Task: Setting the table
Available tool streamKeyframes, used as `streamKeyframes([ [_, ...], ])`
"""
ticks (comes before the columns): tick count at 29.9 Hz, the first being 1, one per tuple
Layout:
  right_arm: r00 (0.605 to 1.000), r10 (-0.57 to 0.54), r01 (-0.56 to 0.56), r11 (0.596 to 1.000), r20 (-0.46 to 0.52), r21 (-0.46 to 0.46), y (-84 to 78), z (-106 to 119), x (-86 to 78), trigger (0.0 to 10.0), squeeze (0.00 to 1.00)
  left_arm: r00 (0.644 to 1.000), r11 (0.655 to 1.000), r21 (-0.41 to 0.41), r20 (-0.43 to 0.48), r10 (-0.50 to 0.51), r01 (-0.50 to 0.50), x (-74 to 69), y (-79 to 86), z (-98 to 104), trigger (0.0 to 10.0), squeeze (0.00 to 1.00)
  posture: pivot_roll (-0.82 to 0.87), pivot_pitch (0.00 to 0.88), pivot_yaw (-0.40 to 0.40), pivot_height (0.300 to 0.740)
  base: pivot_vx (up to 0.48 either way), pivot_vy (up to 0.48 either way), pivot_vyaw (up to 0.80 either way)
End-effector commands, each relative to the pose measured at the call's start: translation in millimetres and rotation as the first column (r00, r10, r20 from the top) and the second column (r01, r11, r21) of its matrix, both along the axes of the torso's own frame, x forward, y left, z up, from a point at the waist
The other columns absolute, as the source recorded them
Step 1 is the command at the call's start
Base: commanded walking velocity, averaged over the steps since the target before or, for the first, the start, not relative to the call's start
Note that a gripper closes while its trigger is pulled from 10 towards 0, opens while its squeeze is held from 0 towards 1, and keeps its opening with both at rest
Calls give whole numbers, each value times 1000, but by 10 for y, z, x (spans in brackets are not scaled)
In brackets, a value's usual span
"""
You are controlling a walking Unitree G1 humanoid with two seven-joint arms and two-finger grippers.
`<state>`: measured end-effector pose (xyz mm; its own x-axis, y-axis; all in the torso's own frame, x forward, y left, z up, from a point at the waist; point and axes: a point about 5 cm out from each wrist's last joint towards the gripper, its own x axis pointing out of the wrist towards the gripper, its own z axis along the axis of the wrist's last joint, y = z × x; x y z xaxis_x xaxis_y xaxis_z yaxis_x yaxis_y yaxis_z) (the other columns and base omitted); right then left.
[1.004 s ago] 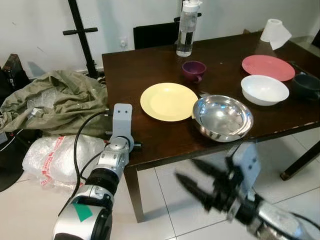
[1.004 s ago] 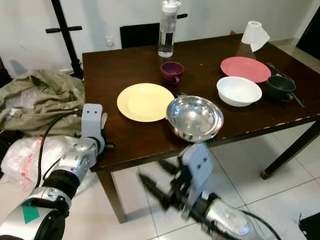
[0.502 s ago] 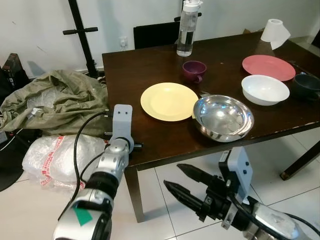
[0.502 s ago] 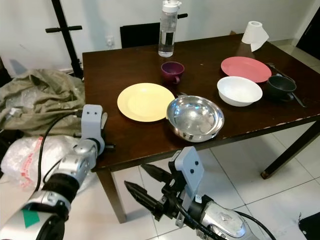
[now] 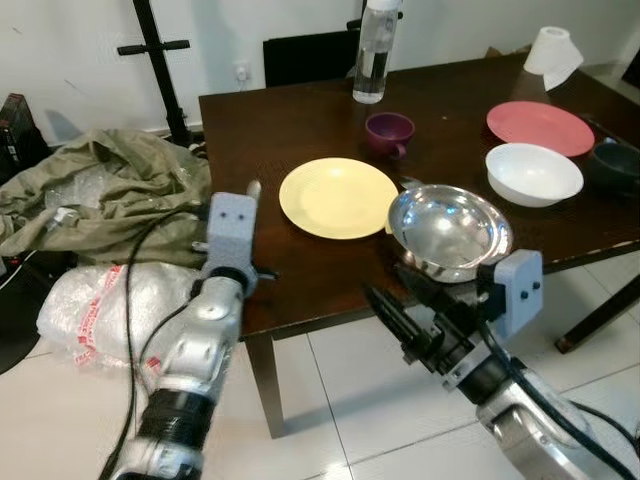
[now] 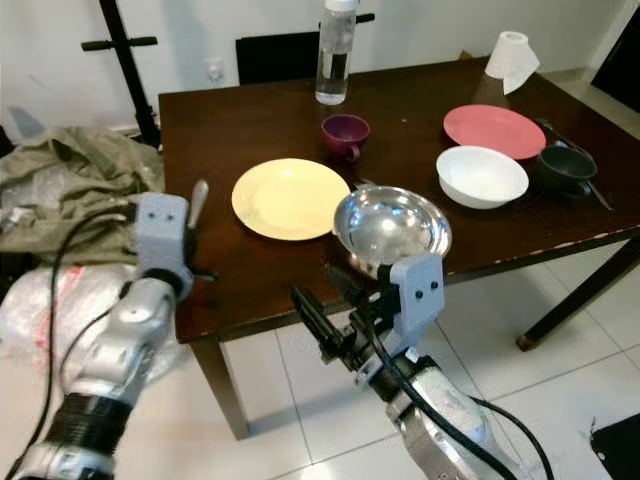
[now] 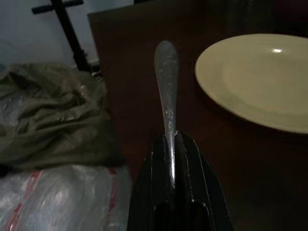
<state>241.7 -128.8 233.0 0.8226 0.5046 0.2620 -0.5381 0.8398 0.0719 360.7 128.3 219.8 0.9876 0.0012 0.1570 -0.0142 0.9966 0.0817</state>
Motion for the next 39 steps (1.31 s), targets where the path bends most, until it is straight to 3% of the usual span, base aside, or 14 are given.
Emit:
streamKeyframes([
  [1, 999, -28, 28, 999, -16, 17, 0, -43, 9, 10000, 0, 1000, 1000, -9, -6, 4, -4, -92, 76, -22, 10000, 0, -62, 178, 83, 740, 0, 0, 0],
  [6, 997, -73, 74, 996, -27, 42, 11, -65, 43, 10000, 0, 1000, 1000, -8, 6, 3, -3, -201, 110, -25, 10000, 0, -58, 172, 78, 740, 0, 0, 0],
  [11, 980, -186, 192, 977, -66, 93, -48, -130, 92, 10000, 0, 999, 999, -4, -1, -34, 34, -402, 90, -82, 10000, 0, -56, 167, 73, 740, 0, 0, 0],
  [19, 967, -235, 246, 963, -100, 114, -121, -175, 147, 10000, 0, 999, 999, -15, -18, -50, 49, -444, 79, -81, 10000, 0, -61, 164, 72, 740, 0, 0, 0],
  [24, 955, -262, 283, 945, -138, 165, -155, -200, 178, 10000, 0, 998, 999, 1, -30, -46, 46, -447, 62, -89, 10000, 0, -61, 164, 73, 740, 0, 0, 795],
  [33, 956, -243, 280, 925, -166, 257, -170, -180, 202, 10000, 0, 998, 999, 2, -46, -45, 45, -464, 40, -105, 10000, 0, -58, 162, 74, 740, 0, 0, 794],
  [39, 985, -97, 138, 939, -141, 314, -39, -126, 140, 10000, 0, 998, 1000, 11, -61, -28, 28, -451, 47, -123, 10000, 0, -57, 161, 76, 740, 0, 0, 788],
])
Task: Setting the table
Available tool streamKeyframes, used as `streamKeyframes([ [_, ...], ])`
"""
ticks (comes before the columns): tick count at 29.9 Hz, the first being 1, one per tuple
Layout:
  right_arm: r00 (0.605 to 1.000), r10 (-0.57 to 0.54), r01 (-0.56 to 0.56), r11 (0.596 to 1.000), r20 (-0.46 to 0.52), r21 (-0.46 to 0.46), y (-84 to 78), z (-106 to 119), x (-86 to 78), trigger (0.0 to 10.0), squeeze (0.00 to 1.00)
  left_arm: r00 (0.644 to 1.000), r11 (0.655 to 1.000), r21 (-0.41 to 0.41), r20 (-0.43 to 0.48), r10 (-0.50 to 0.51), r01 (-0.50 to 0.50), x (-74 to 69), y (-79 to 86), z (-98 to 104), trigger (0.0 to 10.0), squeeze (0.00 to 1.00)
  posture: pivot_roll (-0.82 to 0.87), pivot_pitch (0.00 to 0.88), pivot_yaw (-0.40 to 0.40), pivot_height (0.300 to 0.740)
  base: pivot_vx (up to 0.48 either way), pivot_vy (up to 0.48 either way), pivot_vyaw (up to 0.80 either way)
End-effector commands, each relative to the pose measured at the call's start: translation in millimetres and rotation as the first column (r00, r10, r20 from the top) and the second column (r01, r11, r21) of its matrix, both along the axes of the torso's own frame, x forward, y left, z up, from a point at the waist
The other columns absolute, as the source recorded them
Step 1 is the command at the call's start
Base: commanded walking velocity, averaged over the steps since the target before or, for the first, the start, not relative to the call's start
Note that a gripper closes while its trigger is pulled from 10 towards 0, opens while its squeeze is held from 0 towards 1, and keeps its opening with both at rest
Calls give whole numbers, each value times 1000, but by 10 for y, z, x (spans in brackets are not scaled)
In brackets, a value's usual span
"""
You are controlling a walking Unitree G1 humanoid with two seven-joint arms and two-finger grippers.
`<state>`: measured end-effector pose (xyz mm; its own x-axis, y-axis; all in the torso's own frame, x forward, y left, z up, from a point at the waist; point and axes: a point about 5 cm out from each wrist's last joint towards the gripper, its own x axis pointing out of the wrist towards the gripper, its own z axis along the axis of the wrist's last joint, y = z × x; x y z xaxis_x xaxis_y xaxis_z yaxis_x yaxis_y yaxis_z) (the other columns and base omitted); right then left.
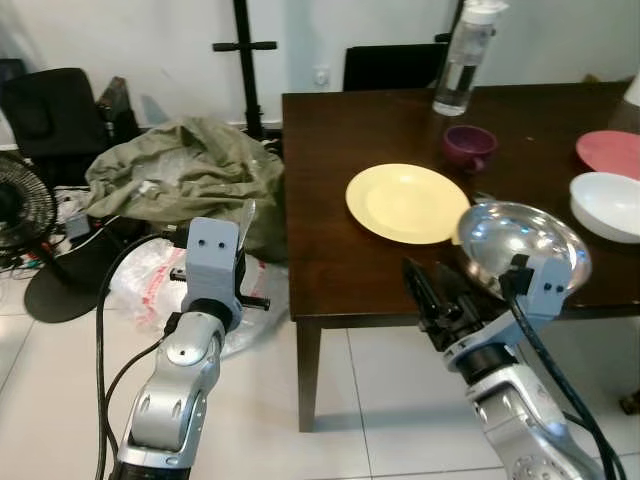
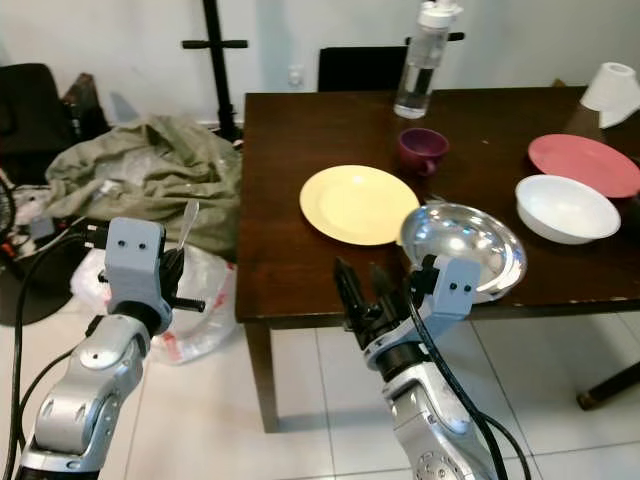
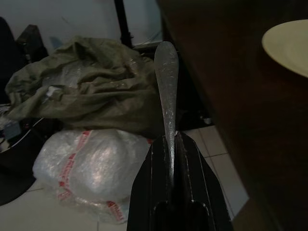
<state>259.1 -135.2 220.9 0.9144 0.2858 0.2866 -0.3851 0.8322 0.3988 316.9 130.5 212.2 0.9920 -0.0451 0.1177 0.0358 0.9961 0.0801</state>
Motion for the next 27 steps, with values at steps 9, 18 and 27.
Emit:
streamKeyframes([
  [9, 989, 141, -142, 990, 33, 25, 155, 43, -120, 10000, 0, 999, 999, 20, -36, 26, -25, 0, 18, -54, 10000, 0, -55, 161, 80, 740, 0, 0, 781],
  [18, 990, 137, -138, 990, 30, 33, 131, 39, -126, 10000, 0, 999, 999, 27, -44, 25, -24, 9, 13, -62, 10000, 0, -54, 162, 87, 740, 0, 0, 781],
  [27, 997, 77, -77, 996, 6, 50, 59, 8, -84, 10000, 0, 999, 999, 35, -49, 20, -19, 21, 5, -58, 10000, 0, -52, 162, 94, 740, 0, 0, 781],
])
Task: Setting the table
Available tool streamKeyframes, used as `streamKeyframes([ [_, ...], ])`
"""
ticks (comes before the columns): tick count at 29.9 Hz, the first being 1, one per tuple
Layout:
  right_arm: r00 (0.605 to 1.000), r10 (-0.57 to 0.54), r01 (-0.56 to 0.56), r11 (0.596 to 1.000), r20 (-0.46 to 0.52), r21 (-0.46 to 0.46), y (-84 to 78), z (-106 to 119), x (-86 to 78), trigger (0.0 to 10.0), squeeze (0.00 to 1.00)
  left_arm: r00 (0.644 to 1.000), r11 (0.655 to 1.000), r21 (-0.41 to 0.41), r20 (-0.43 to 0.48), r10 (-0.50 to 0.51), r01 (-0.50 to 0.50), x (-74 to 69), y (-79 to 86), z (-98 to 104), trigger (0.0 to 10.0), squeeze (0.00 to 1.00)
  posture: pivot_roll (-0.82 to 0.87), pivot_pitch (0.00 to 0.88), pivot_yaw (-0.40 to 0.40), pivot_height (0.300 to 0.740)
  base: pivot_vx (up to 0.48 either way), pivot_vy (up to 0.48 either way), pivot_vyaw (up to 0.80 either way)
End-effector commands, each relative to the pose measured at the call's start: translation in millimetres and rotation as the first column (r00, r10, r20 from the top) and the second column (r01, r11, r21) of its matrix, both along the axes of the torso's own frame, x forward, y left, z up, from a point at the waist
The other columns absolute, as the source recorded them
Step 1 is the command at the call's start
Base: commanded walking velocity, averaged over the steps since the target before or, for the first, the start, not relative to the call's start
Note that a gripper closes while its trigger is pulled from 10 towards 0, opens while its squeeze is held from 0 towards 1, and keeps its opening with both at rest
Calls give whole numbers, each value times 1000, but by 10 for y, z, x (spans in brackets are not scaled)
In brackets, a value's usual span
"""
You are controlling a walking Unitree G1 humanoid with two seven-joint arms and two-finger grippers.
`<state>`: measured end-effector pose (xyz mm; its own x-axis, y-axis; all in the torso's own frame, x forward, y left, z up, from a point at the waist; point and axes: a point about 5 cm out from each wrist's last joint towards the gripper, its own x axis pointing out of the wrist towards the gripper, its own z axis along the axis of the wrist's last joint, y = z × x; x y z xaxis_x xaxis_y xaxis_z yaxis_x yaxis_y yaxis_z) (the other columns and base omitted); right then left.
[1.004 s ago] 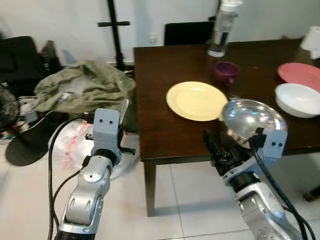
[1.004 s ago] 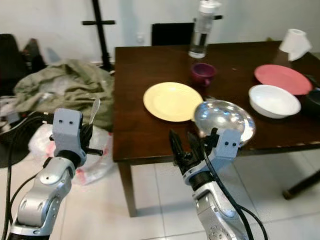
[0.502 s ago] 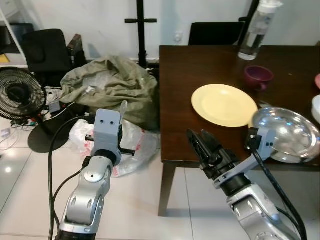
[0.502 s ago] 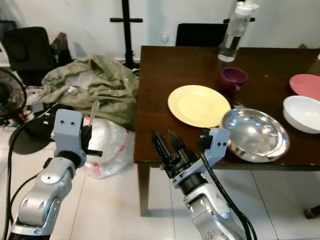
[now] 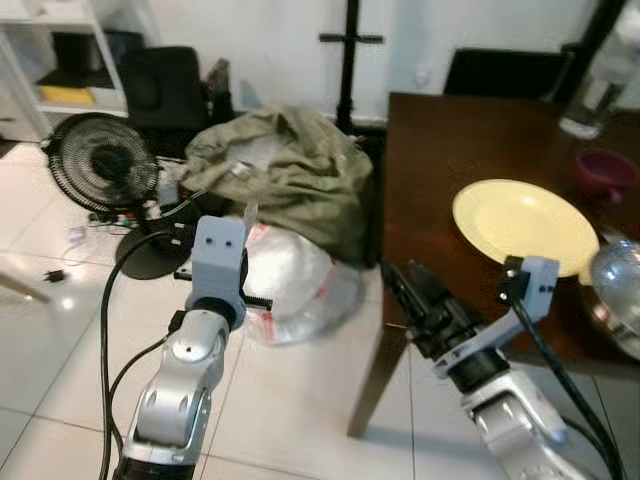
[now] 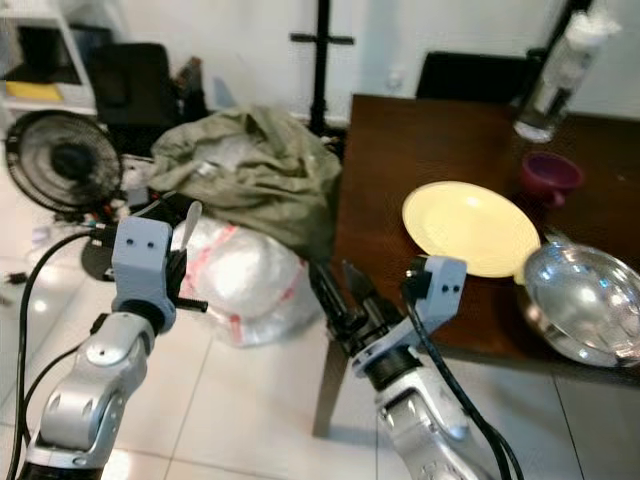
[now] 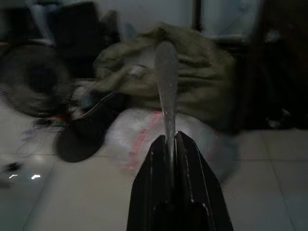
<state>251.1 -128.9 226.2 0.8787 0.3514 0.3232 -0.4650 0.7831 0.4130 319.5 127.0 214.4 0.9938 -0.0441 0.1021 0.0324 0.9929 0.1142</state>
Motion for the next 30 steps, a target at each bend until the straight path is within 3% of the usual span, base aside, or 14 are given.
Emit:
streamKeyframes([
  [1, 1000, -13, 14, 1000, -29, 19, -14, -48, 2, 10000, 0, 999, 1000, 0, -35, 15, -15, -5, 38, -80, 10000, 0, -52, 162, 94, 740, 0, 0, 781],
  [22, 996, -62, 64, 997, -58, 42, -73, -72, 33, 10000, 0, 995, 997, 23, -65, 74, -73, 55, 58, -111, 10000, 0, -53, 162, 99, 740, 0, 0, 772],
  [24, 996, -64, 66, 997, -68, 25, -64, -87, 43, 10000, 0, 981, 986, 30, -100, 169, -167, 122, 165, -155, 10000, 0, -53, 162, 99, 740, 480, 0, 0],
  [30, 996, -62, 64, 998, -67, 27, -57, -89, 38, 10000, 0, 976, 982, 23, -112, 189, -188, 151, 209, -161, 10000, 0, -56, 163, 98, 740, 480, 0, 0],
])
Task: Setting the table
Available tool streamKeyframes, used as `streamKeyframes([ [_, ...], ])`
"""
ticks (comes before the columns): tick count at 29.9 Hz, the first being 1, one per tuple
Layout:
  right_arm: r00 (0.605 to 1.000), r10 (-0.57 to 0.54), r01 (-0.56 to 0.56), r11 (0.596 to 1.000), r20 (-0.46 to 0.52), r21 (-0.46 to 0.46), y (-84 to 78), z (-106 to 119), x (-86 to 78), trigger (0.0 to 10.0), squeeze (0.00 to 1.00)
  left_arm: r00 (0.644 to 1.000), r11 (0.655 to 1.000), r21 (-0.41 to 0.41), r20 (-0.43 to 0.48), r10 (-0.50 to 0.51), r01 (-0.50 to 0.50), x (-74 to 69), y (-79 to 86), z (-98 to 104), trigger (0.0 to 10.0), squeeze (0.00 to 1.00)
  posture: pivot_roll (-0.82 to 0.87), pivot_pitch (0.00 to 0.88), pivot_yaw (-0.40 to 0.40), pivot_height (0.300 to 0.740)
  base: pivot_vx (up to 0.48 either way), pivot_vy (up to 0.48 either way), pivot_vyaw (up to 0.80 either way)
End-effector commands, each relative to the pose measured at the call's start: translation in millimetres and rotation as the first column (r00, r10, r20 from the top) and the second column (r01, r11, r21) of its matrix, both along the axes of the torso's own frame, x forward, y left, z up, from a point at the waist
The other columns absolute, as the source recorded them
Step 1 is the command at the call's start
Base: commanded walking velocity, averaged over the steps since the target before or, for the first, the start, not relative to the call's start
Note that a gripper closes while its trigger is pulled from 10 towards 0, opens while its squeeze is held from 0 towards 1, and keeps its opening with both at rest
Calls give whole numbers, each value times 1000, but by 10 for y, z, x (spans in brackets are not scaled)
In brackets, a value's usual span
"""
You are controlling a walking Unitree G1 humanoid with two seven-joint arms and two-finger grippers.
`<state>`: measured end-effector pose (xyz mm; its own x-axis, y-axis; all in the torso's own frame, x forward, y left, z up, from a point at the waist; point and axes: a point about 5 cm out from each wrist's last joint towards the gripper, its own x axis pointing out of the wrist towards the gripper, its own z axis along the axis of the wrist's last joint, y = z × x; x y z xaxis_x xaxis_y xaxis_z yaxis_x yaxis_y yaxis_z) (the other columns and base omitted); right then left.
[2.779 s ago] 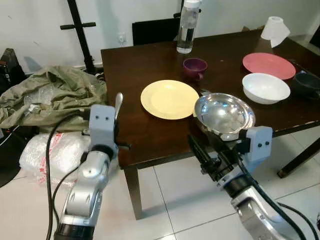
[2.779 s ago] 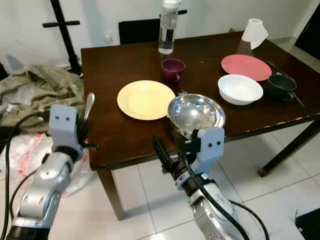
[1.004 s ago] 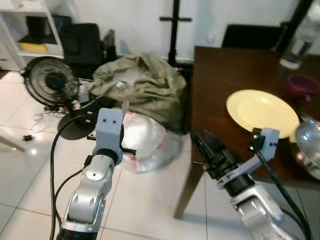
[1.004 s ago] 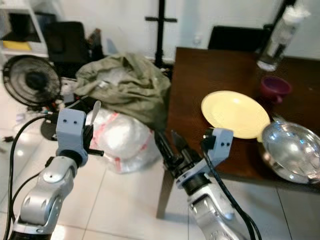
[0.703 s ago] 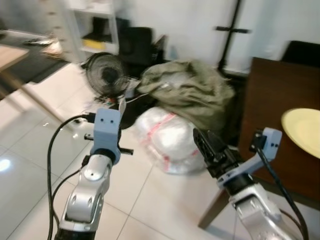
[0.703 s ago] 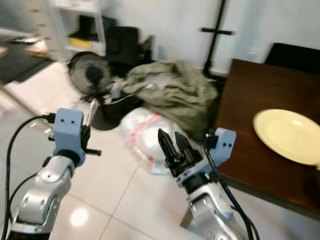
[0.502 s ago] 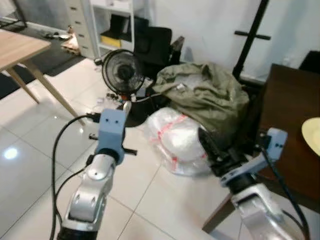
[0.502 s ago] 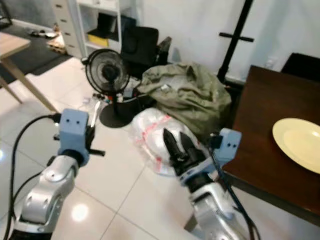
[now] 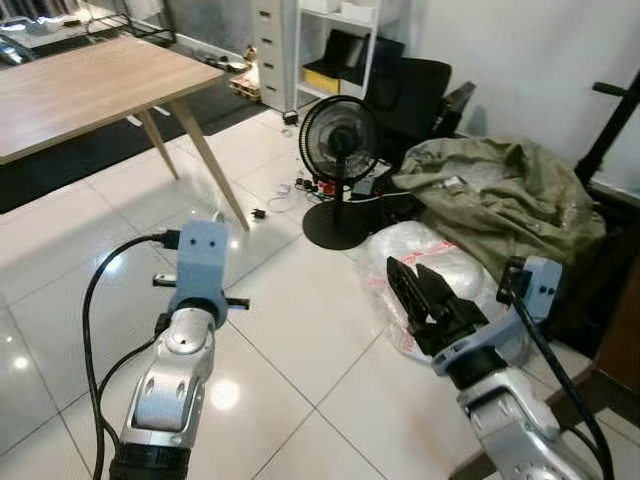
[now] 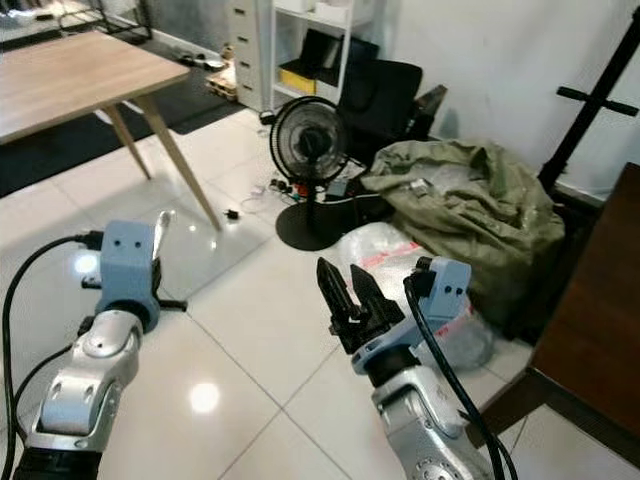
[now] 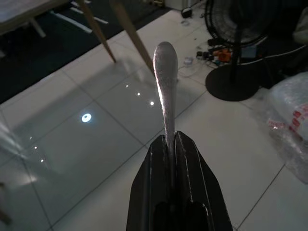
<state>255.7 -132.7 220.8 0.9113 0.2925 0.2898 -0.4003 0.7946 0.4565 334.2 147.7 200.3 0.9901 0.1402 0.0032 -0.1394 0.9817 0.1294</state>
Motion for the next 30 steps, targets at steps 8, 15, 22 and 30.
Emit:
streamKeyframes([
  [8, 1000, 1, -1, 1000, -15, -5, -11, -32, -17, 10000, 0, 1000, 1000, 4, -24, 12, -12, 3, 1, -39, 10000, 0, -57, 163, 97, 740, 480, 0, 0],
  [15, 1000, 17, -17, 1000, -7, -19, 10, -27, -24, 10000, 0, 999, 1000, 3, -28, 21, -21, 8, 2, -49, 10000, 0, -56, 164, 94, 740, 480, 0, 220],
  [22, 1000, 20, -20, 1000, -7, -20, 11, -27, -25, 10000, 0, 999, 1000, 4, -27, 21, -21, 6, -2, -51, 10000, 0, -55, 164, 91, 740, 480, 0, 794],
  [30, 1000, -8, 8, 1000, -20, -11, -19, -38, -3, 10000, 0, 999, 1000, 6, -25, 21, -20, 7, -3, -50, 10000, 0, -54, 165, 91, 740, 480, 0, 390],
])
